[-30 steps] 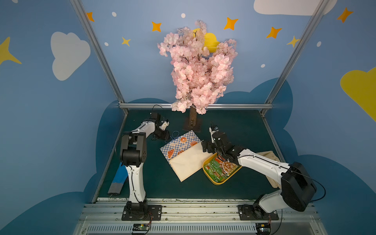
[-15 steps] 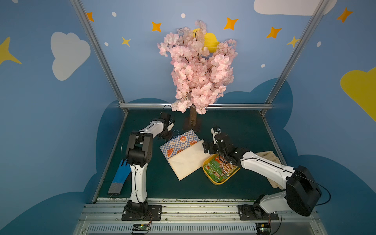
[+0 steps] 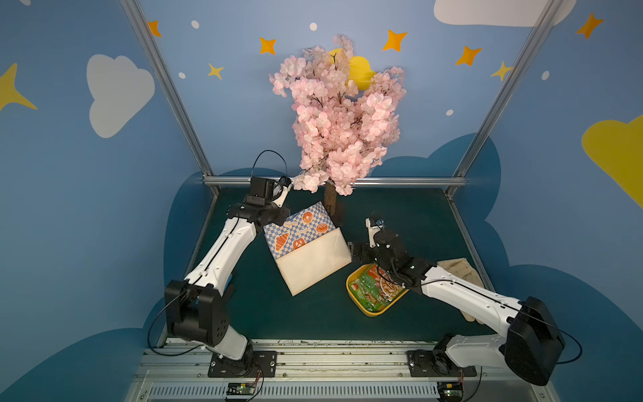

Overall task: Place the condiment packets inside the bag
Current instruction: Pick up the paper bag from the center of the board, then open the paper bag at the center of the board.

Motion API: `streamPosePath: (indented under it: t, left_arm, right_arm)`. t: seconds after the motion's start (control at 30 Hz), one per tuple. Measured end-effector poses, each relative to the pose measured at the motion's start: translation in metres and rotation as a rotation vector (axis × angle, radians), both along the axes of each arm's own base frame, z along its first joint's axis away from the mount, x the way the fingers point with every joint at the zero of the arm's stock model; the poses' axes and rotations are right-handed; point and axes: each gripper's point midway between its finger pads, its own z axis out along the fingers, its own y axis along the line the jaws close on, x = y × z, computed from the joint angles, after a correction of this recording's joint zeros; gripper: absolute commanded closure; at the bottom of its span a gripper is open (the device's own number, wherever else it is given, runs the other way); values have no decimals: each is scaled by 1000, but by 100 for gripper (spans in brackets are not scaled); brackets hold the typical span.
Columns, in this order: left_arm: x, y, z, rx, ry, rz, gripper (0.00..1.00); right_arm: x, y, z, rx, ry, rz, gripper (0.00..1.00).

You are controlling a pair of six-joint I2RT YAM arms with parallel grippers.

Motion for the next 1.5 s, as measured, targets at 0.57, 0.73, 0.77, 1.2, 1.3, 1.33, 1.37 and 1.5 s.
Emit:
streamPosePath:
  t: [0.57,0.73,0.77,1.2,1.3,1.33,1.37,1.5]
  left_arm:
    - [-132,-49,113,-270,-133,-357,97]
    - [-161,-62,121,-321,-130,-437,97]
    - [-163,-64,116,-325,-116,-448,97]
    - [-176,-73,33,-325,94,-463,97]
    - [-181,-75,35,-337,91,-481,97]
    - [-183,-76,36,-342,91,-489,97]
    - [-185,-77,38,-348,91,-500,97]
    - [-194,-84,40,-369,98,-554,97]
  right_arm:
    - [-51,39,110,91,-196,17,2]
    - [-55,16,132,275,-93,-204,4]
    - [-58,13,129,300,-68,-234,4]
    - [-98,64,94,474,167,-292,4]
    - [-97,78,93,490,210,-302,4]
    - [-97,81,90,491,223,-306,4]
    - [-97,84,87,489,234,-310,4]
    - [-95,88,66,456,278,-342,4]
